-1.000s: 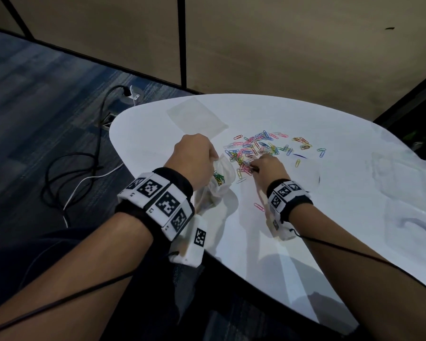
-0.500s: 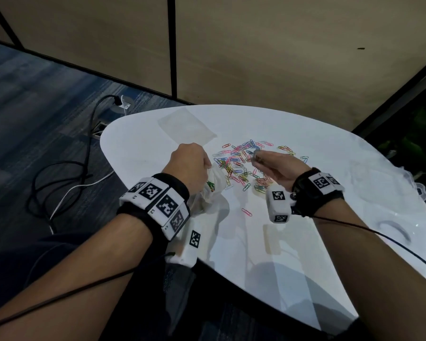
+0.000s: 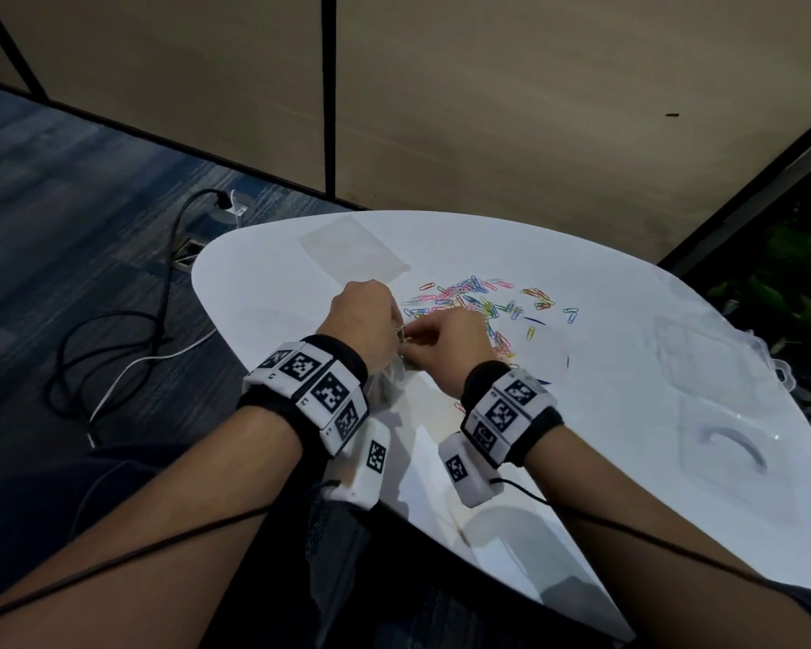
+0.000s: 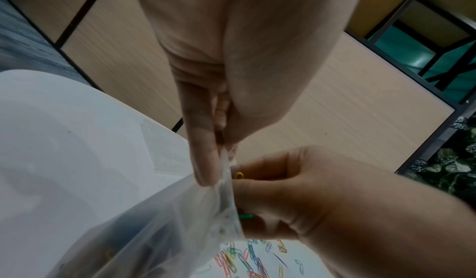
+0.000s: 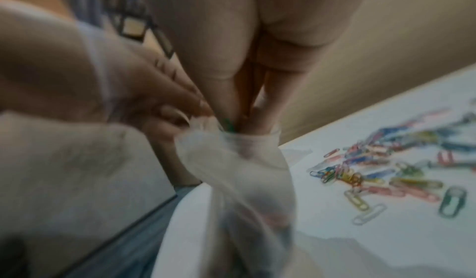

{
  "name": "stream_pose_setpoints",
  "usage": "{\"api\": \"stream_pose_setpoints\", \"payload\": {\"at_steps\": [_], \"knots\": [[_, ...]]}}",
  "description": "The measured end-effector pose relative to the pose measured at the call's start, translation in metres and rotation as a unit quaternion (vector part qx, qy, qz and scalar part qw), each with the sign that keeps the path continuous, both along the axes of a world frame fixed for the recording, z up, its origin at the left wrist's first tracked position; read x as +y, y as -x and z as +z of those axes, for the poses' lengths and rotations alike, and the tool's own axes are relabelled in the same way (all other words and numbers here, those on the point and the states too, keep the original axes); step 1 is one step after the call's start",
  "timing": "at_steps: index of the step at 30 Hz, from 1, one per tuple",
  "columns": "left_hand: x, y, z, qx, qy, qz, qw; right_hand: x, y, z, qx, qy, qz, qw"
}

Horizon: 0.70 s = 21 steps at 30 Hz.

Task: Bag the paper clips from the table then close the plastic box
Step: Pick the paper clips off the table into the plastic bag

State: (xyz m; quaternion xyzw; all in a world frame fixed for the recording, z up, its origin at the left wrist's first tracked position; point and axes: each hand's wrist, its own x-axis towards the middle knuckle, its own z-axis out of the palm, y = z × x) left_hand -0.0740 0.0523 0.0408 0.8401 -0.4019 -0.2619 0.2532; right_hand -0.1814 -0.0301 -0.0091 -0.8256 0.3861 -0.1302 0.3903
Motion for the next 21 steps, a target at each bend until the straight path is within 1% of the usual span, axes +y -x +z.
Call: {"api": "stream_pose_setpoints", "payload": {"at_steps": [4, 6, 8, 11, 14, 16, 17, 18, 19, 20, 21], "knots": [[0.000, -0.002, -0.002, 0.000, -0.002, 0.000, 1.000, 0.004, -0.003, -0.002, 0.052, 0.060, 0.041, 0.996], [0.000, -0.002, -0.002, -0.007, 0.001, 0.004, 1.000, 0.004, -0.004, 0.000, 0.053, 0.067, 0.039, 0.996], [0.000, -0.002, -0.002, 0.005, 0.001, 0.006, 1.000, 0.004, -0.002, 0.001, 0.056, 0.076, 0.043, 0.995], [-0.001, -0.001, -0.002, 0.016, -0.002, 0.003, 1.000, 0.005, -0.002, -0.002, 0.095, 0.123, 0.081, 0.985], [-0.001, -0.001, -0.002, 0.014, 0.001, 0.001, 1.000, 0.006, -0.001, 0.000, 0.082, 0.109, 0.094, 0.986], [-0.001, -0.002, -0.003, 0.006, 0.003, 0.004, 1.000, 0.008, 0.002, 0.005, 0.066, 0.082, 0.110, 0.988], [-0.001, -0.004, -0.004, 0.006, 0.003, 0.007, 1.000, 0.007, 0.004, 0.008, 0.040, 0.061, 0.106, 0.992], [-0.001, -0.005, -0.004, 0.010, 0.004, 0.012, 1.000, 0.005, 0.009, 0.009, 0.000, 0.025, 0.082, 0.996], [0.000, -0.008, -0.004, 0.017, 0.003, 0.018, 1.000, 0.001, 0.015, 0.010, -0.042, -0.015, 0.042, 0.998], [0.001, -0.012, -0.004, 0.024, 0.003, 0.025, 0.999, -0.005, 0.023, 0.010, -0.062, -0.039, -0.004, 0.997], [0.002, -0.016, -0.003, 0.028, 0.002, 0.030, 0.999, -0.013, 0.033, 0.008, -0.056, -0.044, -0.047, 0.996]]}}
